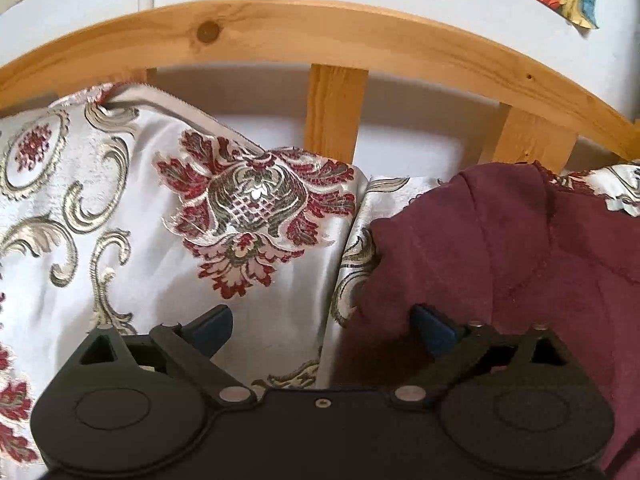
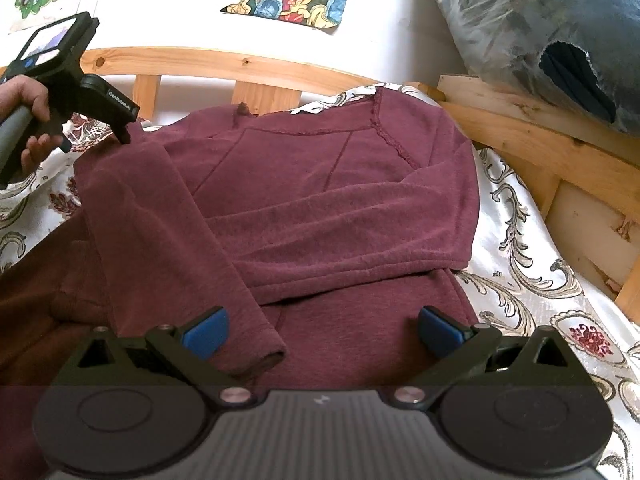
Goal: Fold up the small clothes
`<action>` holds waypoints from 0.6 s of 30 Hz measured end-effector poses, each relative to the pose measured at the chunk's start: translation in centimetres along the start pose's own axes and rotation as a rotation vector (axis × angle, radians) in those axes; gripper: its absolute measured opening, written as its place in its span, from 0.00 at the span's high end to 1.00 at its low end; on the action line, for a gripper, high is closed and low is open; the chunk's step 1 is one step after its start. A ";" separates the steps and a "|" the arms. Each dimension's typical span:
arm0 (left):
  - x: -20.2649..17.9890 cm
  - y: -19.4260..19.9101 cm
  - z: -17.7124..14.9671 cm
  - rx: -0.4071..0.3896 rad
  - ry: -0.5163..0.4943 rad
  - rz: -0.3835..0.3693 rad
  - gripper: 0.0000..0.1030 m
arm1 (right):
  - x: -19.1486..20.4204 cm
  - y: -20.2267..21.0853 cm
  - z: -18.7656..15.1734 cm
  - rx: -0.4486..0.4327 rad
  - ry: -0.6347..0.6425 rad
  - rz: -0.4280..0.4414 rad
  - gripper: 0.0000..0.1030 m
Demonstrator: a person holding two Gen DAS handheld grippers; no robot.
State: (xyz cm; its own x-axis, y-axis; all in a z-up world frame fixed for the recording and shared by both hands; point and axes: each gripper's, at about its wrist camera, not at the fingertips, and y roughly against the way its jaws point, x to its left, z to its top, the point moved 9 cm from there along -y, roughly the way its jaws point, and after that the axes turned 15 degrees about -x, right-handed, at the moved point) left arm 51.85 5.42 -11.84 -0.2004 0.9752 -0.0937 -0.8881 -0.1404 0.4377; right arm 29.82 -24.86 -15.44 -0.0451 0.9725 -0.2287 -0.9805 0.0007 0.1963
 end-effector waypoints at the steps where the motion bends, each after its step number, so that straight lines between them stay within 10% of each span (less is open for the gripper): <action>1: -0.1 0.4 0.0 -0.001 -0.004 -0.017 0.04 | 0.0 0.0 0.1 -0.002 0.004 0.002 0.00; 18: -2.6 12.3 -5.1 -0.064 -0.119 -0.233 0.01 | -1.4 1.6 3.1 -0.119 0.101 -0.028 0.00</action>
State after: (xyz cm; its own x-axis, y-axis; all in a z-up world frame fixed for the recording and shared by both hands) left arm 39.30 0.29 -10.79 0.0594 0.9951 -0.0785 -0.9296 0.0838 0.3589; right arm 28.86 -25.46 -11.87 -0.0305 0.9440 -0.3287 -0.9971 -0.0060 0.0753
